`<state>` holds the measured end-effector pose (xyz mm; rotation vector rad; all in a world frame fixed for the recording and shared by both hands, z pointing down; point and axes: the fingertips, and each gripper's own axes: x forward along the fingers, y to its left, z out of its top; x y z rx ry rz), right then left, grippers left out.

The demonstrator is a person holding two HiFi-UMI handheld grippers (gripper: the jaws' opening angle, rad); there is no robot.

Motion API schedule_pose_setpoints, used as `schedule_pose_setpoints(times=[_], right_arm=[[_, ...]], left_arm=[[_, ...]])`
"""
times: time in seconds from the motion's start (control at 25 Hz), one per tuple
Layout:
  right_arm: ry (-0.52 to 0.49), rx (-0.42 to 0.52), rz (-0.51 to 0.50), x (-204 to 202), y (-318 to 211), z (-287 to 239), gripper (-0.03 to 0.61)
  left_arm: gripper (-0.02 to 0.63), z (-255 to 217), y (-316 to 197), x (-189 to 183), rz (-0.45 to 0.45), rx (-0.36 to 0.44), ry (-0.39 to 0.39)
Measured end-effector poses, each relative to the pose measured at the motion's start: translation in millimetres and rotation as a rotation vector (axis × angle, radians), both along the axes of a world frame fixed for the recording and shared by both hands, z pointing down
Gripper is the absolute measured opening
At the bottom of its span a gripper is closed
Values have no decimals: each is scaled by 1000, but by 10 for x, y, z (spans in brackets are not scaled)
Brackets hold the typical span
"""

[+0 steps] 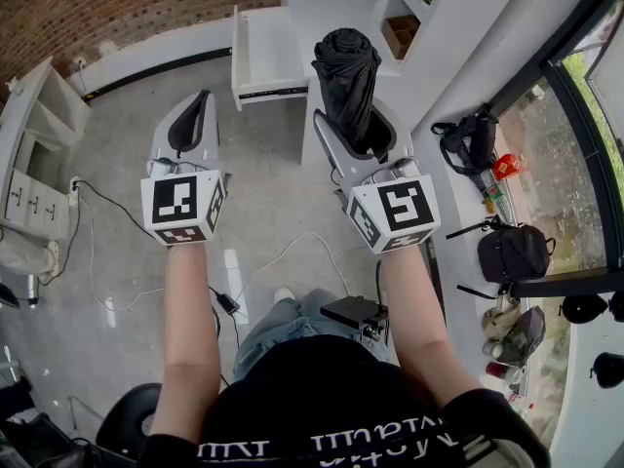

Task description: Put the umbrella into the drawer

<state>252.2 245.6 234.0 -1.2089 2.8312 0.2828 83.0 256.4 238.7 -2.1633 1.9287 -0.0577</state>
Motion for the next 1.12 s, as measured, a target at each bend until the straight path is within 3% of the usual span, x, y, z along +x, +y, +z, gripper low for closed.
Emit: schedule_pose_setpoints(times=[0.36, 0.6, 0.88, 1.12], right_arm=[[-18, 19, 48, 456, 708, -168, 258], [-34, -7, 54, 777, 932, -143, 256], [-35, -8, 75, 873, 844, -137, 256], [-20, -24, 101, 728, 462, -55, 258]], left_arm=[[-5, -78, 659, 188, -10, 6, 29], [-5, -106, 932, 429, -18, 12, -8], [-5, -115, 1021, 381, -41, 33, -42], [-5, -68, 795, -11, -79, 39, -16]])
